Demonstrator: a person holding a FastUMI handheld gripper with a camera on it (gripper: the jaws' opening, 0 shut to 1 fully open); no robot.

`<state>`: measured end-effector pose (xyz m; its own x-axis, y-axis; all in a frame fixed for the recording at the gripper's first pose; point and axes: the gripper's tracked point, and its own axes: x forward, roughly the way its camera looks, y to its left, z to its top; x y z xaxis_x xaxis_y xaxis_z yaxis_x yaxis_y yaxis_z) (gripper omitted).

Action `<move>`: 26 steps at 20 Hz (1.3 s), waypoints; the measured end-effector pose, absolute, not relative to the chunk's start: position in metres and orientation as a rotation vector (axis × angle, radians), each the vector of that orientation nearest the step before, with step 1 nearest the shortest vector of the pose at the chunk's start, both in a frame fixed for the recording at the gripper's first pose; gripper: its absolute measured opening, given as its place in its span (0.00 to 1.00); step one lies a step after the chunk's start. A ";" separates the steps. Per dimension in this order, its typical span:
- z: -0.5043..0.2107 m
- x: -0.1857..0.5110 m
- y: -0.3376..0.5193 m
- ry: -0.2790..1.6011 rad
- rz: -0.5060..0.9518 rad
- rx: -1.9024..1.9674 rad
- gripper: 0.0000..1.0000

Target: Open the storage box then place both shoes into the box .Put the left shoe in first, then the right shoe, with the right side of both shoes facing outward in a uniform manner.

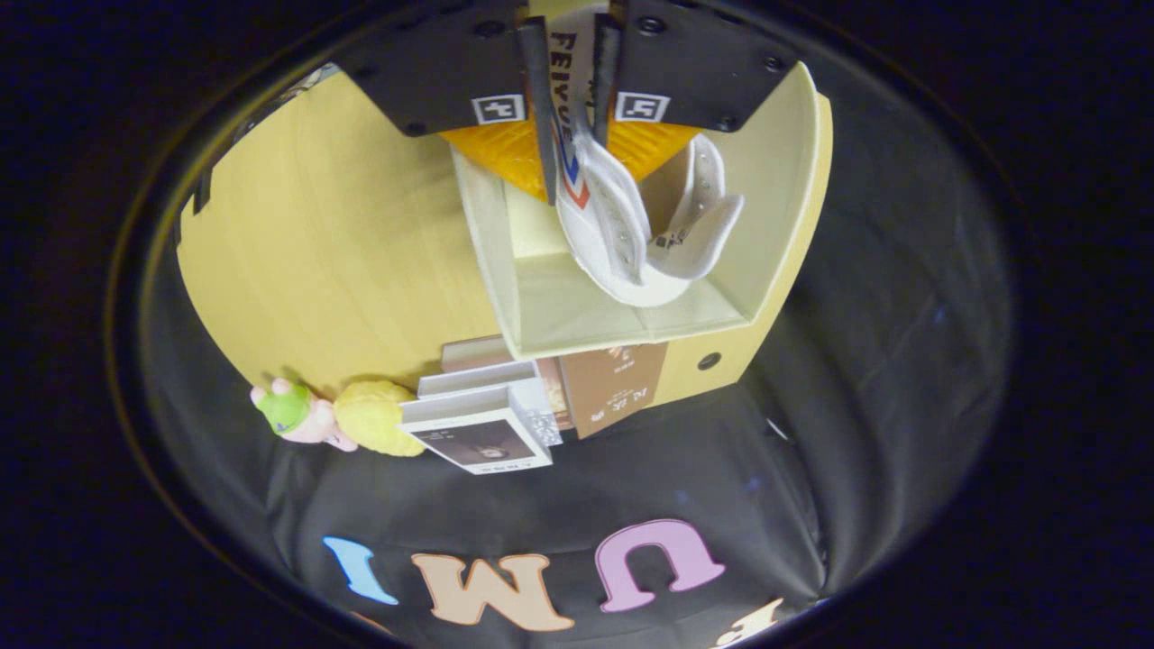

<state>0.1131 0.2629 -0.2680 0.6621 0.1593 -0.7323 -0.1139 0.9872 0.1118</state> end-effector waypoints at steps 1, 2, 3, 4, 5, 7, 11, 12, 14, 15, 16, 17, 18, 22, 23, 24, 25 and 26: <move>-0.270 0.110 0.263 0.843 0.168 0.050 0.36; -0.269 0.108 0.265 0.843 0.187 0.038 0.44; -0.266 0.107 0.267 0.836 0.202 0.038 0.52; -0.262 0.104 0.270 0.830 0.229 0.055 0.60; -0.248 0.104 0.281 0.793 0.271 0.096 0.68; -0.224 0.107 0.275 0.722 0.288 0.102 0.83; -0.184 0.119 0.239 0.623 0.242 0.152 0.99; -0.175 0.124 0.225 0.597 0.224 0.173 0.99; -0.157 0.132 0.191 0.543 0.174 0.195 0.99; -0.149 0.136 0.173 0.520 0.145 0.205 0.99; -0.142 0.138 0.158 0.498 0.123 0.216 0.99; -0.135 0.138 0.144 0.476 0.102 0.225 0.99; -0.127 0.139 0.130 0.449 0.084 0.231 0.99; -0.101 0.134 0.084 0.365 0.022 0.240 1.00; -0.093 0.133 0.074 0.343 0.011 0.239 1.00; -0.083 0.133 0.064 0.311 0.007 0.233 1.00; -0.073 0.133 0.056 0.276 0.003 0.222 1.00; -0.065 0.137 0.054 0.241 0.000 0.210 1.00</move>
<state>0.1374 0.0535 -0.0651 0.9712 0.0256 -0.2368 0.0247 0.9781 0.2068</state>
